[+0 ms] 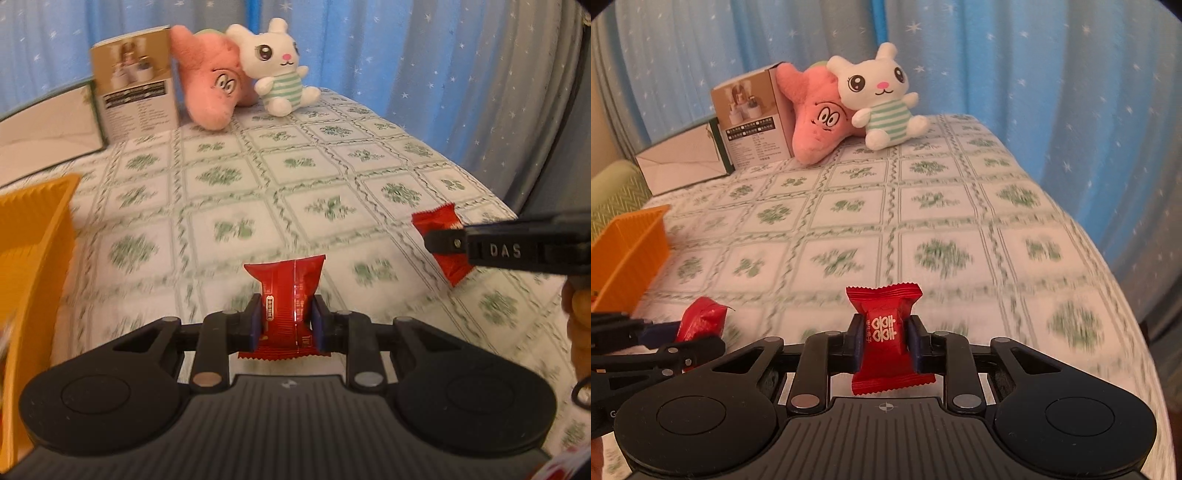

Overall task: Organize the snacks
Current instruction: 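Carry both red candies over the orange tray with both grippers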

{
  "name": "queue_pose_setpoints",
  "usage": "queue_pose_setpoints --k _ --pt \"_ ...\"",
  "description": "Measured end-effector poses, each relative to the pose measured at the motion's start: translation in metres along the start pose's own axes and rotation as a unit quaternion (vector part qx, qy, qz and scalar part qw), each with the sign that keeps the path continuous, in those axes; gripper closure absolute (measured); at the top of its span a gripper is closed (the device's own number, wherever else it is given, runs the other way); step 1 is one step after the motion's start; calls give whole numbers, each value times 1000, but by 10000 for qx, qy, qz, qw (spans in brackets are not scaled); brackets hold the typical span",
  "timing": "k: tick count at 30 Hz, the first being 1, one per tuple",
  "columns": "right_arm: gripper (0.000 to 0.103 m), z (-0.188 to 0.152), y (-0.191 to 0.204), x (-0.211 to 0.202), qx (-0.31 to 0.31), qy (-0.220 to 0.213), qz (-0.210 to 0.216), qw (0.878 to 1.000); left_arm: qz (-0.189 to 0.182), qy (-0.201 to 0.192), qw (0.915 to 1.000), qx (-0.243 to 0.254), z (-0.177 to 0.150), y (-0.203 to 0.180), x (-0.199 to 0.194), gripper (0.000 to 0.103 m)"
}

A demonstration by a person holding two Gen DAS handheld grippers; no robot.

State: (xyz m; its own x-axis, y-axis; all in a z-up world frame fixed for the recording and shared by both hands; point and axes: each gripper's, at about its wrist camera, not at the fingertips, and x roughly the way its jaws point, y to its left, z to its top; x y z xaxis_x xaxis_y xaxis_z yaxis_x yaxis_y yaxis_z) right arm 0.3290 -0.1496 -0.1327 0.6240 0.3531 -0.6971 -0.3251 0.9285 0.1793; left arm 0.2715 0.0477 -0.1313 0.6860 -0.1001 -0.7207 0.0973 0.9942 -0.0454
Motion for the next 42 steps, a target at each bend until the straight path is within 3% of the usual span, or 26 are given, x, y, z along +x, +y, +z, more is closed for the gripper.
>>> queue_pose_setpoints --k 8,21,30,42 --pt "78 -50 26 -65 487 83 69 9988 228 -25 9994 -247 -32 5 -71 79" --pt "78 -82 86 -149 157 64 252 9995 436 -216 9978 -458 -60 22 -174 79" --pt "78 -84 130 -177 -95 -90 584 9982 588 -403 9954 -633 -79 39 -226 79" --pt "78 -80 190 -184 -468 -149 997 9938 939 -552 9897 -929 -94 77 -264 79"
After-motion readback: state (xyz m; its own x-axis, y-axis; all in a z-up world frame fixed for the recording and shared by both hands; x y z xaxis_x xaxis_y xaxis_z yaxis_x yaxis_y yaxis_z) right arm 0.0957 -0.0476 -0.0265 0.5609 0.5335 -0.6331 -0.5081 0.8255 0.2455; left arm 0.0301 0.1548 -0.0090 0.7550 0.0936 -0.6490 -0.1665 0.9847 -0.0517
